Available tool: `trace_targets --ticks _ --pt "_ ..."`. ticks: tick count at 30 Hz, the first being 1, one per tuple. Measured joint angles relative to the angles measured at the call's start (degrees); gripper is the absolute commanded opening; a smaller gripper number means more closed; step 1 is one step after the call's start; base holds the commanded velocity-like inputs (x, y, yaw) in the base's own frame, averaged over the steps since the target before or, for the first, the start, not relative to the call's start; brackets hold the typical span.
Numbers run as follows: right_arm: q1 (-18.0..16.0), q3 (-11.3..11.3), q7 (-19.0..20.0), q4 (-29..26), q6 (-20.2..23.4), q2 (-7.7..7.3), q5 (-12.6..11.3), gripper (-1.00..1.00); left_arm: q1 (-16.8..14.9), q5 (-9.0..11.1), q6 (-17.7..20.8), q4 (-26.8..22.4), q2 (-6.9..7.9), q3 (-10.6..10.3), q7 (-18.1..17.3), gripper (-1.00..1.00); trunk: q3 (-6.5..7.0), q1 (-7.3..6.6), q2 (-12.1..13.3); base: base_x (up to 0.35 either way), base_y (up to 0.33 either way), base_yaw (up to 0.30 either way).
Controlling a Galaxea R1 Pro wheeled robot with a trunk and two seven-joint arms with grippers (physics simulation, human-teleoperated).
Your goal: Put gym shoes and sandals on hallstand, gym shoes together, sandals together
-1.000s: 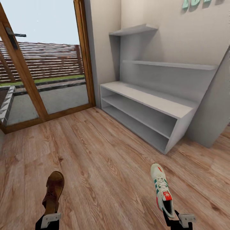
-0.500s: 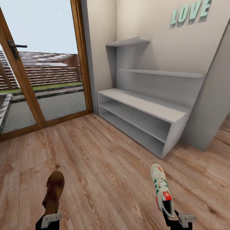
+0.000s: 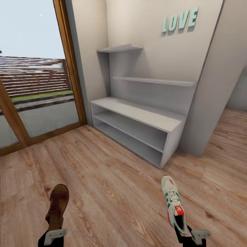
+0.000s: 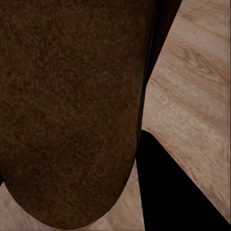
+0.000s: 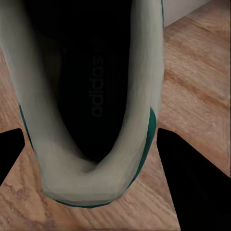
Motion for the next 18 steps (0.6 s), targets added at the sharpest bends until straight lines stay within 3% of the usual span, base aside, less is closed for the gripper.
trace_targets --ticks 4,10,18 --pt "0.00 0.00 0.02 0.01 0.00 0.00 0.01 -1.00 0.00 -0.03 0.00 0.00 0.00 0.00 0.00 -1.00 0.18 -0.23 0.42 0.000 0.000 -0.218" --pt "-0.01 -0.01 0.03 0.02 0.08 0.01 -0.01 -1.00 0.02 -0.04 0.00 -0.01 -0.12 -0.06 0.00 -1.00 0.18 -0.23 0.41 0.020 0.001 -0.038" --pt "-0.01 -0.02 0.03 0.03 0.11 0.01 -0.01 -1.00 0.02 -0.03 0.01 -0.04 -0.17 -0.02 0.00 -1.00 0.19 -0.25 0.41 0.222 0.164 -0.003"
